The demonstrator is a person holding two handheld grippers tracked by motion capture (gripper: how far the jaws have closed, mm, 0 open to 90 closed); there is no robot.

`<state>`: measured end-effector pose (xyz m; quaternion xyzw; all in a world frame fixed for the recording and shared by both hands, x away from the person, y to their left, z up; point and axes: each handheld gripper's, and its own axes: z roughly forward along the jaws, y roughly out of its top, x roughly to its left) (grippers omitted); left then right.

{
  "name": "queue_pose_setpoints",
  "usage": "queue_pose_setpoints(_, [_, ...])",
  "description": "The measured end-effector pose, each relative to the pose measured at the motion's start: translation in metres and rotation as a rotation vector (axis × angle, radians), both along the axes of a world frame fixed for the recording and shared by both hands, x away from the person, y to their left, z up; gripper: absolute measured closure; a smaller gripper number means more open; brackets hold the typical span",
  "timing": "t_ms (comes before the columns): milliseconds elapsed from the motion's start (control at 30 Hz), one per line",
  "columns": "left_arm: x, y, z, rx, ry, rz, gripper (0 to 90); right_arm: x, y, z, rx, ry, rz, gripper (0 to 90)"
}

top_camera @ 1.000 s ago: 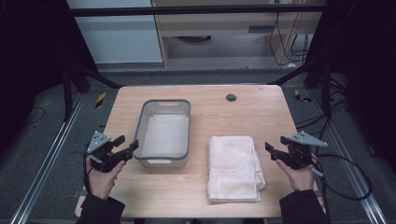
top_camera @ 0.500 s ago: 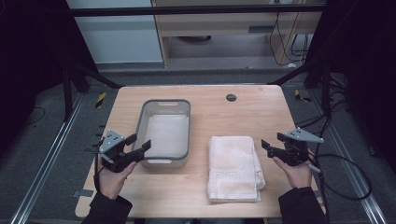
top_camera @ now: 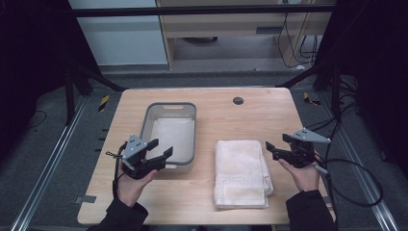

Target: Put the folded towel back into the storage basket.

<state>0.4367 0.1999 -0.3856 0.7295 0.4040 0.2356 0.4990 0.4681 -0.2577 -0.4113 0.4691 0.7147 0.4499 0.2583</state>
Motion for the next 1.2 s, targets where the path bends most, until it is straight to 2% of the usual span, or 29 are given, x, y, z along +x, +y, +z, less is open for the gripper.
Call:
queue_pose_setpoints(200, [-0.001, -0.02, -0.003, 0.004, 0.01, -0.048, 37.8, 0.003, 0.003, 0.0, 0.008, 0.006, 0.009, 25.7])
queue_pose_setpoints(700, [-0.005, -0.064, -0.018, 0.052, 0.04, -0.137, 37.4, 0.011, 0.012, -0.003, 0.001, 0.026, 0.025, 24.7])
queue_pose_setpoints(900, [-0.008, -0.077, -0.024, 0.07, 0.057, -0.166, 37.2, 0.014, 0.015, -0.007, -0.026, 0.033, 0.026, 25.7])
queue_pose_setpoints(1200, [-0.012, -0.09, -0.034, 0.092, 0.074, -0.193, 37.1, 0.018, 0.016, -0.012, -0.009, 0.044, 0.026, 24.8])
